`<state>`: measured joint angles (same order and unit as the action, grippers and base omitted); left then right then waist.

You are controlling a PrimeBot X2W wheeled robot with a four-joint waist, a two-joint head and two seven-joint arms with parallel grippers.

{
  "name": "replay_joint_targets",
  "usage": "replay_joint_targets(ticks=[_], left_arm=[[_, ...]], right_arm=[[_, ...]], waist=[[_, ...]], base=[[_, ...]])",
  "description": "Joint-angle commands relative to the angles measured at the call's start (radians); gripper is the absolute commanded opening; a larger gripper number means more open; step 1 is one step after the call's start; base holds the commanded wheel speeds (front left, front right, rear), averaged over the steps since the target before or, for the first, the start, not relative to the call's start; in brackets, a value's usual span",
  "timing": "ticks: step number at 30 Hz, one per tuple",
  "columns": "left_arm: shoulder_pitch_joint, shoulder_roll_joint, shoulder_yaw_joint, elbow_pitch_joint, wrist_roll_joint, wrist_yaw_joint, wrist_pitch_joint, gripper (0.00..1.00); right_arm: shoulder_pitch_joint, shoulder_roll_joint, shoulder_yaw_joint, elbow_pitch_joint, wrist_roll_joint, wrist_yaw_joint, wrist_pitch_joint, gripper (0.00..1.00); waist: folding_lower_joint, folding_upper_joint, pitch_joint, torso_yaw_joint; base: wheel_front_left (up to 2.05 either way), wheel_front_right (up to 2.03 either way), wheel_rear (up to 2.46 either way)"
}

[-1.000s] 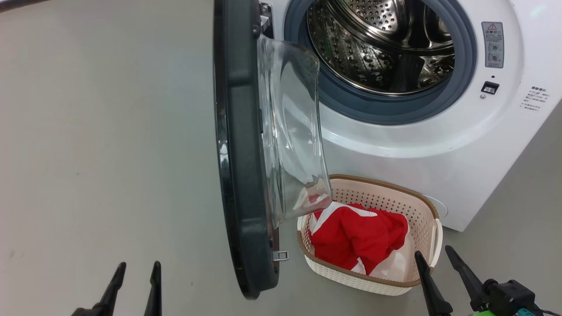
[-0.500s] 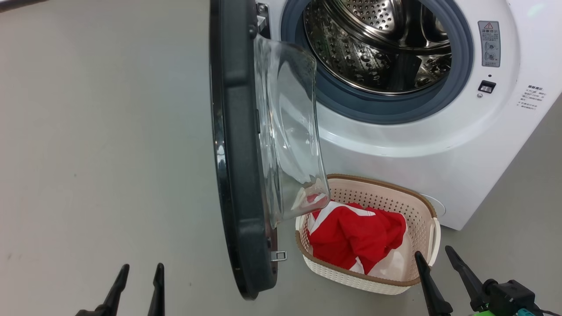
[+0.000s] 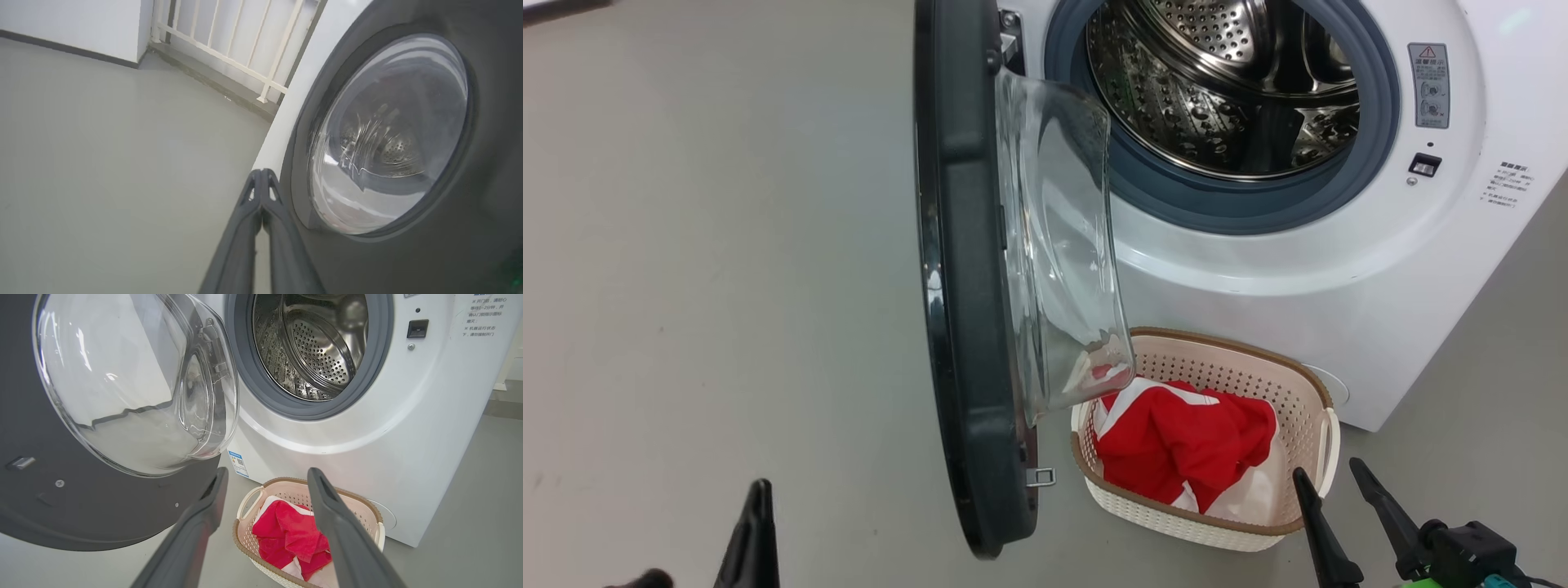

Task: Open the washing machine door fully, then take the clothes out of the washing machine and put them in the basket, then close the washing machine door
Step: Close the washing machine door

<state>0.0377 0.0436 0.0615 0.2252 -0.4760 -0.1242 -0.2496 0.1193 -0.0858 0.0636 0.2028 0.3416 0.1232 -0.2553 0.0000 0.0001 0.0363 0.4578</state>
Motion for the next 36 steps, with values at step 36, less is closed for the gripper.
replay_joint_targets(ticks=[36], left_arm=[[-0.105, 0.110, -0.045, -0.272, -1.169, -0.006, 0.776, 0.00]], right_arm=[[-0.059, -0.013, 0.017, -0.032, -0.009, 0.008, -0.006, 1.00]], waist=[[0.0000, -0.0001, 0.057, -0.092]], base=[[0.00, 0.00, 0.00]])
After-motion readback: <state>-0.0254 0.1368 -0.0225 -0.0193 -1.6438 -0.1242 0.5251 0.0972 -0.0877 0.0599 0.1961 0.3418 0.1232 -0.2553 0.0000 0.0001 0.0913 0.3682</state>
